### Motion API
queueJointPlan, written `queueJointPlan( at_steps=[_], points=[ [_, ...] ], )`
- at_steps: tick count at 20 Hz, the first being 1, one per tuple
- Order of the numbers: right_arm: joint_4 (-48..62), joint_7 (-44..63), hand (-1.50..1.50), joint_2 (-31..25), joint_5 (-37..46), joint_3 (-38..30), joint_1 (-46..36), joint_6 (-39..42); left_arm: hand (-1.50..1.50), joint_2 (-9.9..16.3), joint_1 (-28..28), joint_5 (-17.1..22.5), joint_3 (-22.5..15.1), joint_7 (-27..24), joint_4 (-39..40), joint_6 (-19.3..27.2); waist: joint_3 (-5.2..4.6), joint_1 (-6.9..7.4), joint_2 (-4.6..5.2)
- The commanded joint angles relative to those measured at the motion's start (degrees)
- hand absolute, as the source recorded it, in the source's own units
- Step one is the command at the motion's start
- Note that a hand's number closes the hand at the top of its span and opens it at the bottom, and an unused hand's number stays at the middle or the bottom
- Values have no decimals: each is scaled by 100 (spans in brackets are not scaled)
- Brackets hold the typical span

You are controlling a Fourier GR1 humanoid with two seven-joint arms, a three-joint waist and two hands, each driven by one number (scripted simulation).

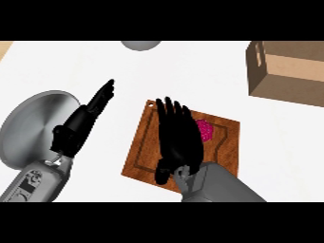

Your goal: Pick the pear from the cutting board and place it in the cardboard box

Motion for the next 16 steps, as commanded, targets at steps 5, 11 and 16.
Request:
queueJointPlan(
  at_steps=[5,11,16],
  points=[
    [187,390,-150,80,163,63,-100,-173,0,-193,278,-312,167,242,-339,-281,2,9,-5],
    [685,142,-150,80,208,38,-106,-240,0,-557,179,-625,347,-73,137,-315,1,-9,2],
    [998,-49,-150,81,-24,-131,-299,-165,0,-458,452,-637,556,86,-267,-549,2,16,-2]
  ],
)
